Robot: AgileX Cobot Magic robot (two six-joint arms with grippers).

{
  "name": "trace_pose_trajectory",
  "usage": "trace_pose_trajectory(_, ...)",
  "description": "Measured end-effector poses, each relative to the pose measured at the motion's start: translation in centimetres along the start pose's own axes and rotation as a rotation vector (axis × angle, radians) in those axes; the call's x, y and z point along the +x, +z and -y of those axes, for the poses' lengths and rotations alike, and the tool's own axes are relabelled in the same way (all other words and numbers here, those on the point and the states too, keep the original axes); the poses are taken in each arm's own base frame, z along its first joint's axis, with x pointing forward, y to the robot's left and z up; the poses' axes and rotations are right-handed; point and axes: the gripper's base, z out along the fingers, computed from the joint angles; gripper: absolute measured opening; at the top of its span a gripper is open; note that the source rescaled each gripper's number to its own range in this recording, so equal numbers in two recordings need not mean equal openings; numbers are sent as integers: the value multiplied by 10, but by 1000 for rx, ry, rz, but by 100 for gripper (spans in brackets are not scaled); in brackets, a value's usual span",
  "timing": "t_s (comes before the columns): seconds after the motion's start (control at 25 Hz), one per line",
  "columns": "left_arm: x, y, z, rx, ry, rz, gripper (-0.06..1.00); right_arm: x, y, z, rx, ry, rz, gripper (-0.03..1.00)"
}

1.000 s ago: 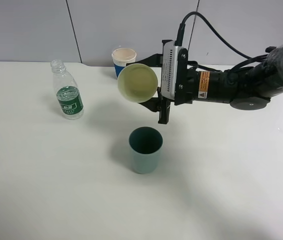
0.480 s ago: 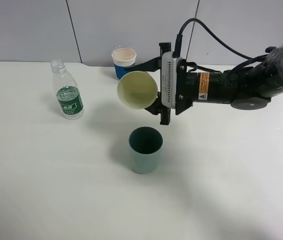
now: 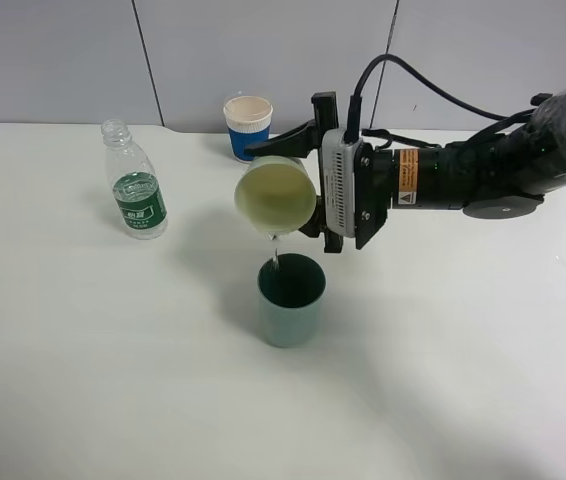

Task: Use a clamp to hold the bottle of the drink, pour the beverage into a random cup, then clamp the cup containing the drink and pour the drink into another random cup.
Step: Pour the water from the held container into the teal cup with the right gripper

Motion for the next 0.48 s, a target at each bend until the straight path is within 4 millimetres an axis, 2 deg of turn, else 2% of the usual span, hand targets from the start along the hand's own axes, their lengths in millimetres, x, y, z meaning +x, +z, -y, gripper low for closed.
trace_pose_trajectory(0.48, 0, 0, 0, 0, 0, 0, 100, -1, 0, 1, 9, -68, 7, 0)
